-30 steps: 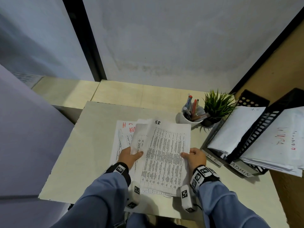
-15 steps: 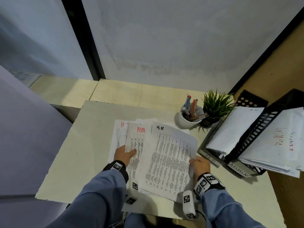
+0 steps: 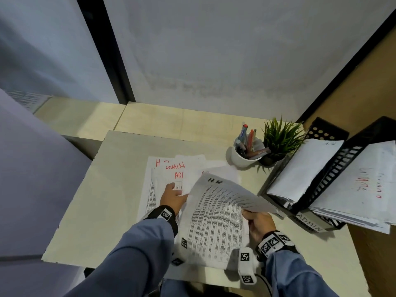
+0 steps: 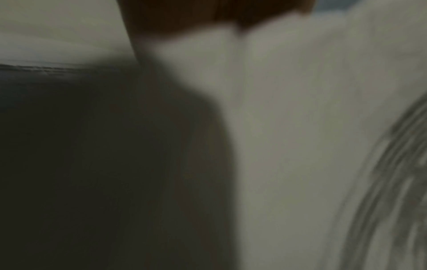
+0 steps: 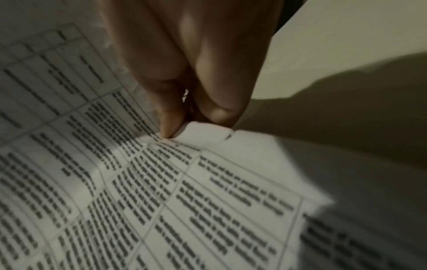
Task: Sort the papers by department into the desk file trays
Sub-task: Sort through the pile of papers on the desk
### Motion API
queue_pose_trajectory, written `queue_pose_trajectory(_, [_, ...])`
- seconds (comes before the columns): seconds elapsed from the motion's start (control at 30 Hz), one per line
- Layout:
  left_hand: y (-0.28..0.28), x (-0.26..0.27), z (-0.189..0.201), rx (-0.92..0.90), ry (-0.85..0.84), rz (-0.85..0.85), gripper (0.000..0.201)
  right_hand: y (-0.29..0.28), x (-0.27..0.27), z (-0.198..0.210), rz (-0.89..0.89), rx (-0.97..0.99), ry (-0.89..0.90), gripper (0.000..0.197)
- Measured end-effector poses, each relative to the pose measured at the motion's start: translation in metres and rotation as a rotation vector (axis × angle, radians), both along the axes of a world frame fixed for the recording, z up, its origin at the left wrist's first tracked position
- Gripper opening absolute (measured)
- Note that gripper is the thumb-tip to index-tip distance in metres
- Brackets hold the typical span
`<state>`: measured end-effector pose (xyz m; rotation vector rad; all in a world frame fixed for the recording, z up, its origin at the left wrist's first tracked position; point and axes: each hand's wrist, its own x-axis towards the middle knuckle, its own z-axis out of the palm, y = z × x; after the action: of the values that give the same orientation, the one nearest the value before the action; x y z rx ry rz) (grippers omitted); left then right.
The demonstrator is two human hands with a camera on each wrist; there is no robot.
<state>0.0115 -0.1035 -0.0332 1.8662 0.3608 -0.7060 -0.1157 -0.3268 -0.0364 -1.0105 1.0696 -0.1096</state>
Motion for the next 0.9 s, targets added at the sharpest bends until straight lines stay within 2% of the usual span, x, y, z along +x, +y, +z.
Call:
queue_pose_trajectory(0.07, [-0.002,-0.001,0.001,0.083,-0.031,-0.092,0.045,-0.001,-0.003,0.000,0.023,-0.003,0.044,0.035])
queue_pose_trajectory(0.13, [-0.004,-0.002,0.002,0.155,-0.118,-0.166,0.031,-0.002,-0.005,0.002,0.049,-0.046,0.108,0.027])
queue_pose_trajectory(0.2, [-0.002,-0.002,0.002,0.138,-0.132,-0.117,0.023,-0.004,-0.007,0.004,0.022,-0.048,0.123,0.034])
queue_pose_trajectory(0.27, [0.004,0.002,-0.001,0.126,-0.129,-0.027,0.022,-0.008,-0.008,0.003,-0.040,-0.046,0.065,0.044])
queue_pose_trajectory(0.37, [0.010,0.008,0.002,0.095,-0.161,0.000,0.010,-0.008,-0.009,0.003,-0.062,-0.074,0.043,0.048])
queue_pose_trajectory(0.43, [0.011,0.007,0.007,0.018,-0.178,0.000,0.026,-0.007,-0.006,0.007,-0.054,-0.083,0.077,0.042])
queue_pose_trajectory(0.5, [0.011,0.003,0.013,-0.102,-0.134,-0.009,0.039,-0.005,-0.003,0.010,-0.029,-0.100,0.117,0.027])
queue_pose_trajectory(0.57, [0.010,-0.004,0.020,-0.220,-0.057,-0.017,0.041,-0.002,0.001,0.013,-0.024,-0.124,0.128,0.015])
queue_pose_trajectory(0.63, [0.010,-0.009,0.023,-0.248,-0.022,-0.059,0.042,0.001,0.002,0.014,-0.031,-0.074,0.092,0.005])
queue_pose_trajectory(0.73, [0.008,-0.011,0.023,-0.215,0.002,-0.050,0.035,0.008,0.007,0.028,0.011,-0.107,0.042,0.010])
queue_pose_trajectory(0.8, [0.006,-0.012,0.029,-0.232,0.017,0.004,0.016,0.013,0.010,0.041,0.074,-0.115,0.028,0.017])
queue_pose_trajectory(0.83, [0.005,-0.012,0.032,-0.304,0.040,0.052,0.024,0.018,0.013,0.050,0.103,-0.108,0.006,0.019])
queue_pose_trajectory(0.9, [0.002,-0.014,0.042,-0.427,0.107,0.118,0.059,0.022,0.018,0.059,0.168,-0.103,-0.033,0.021])
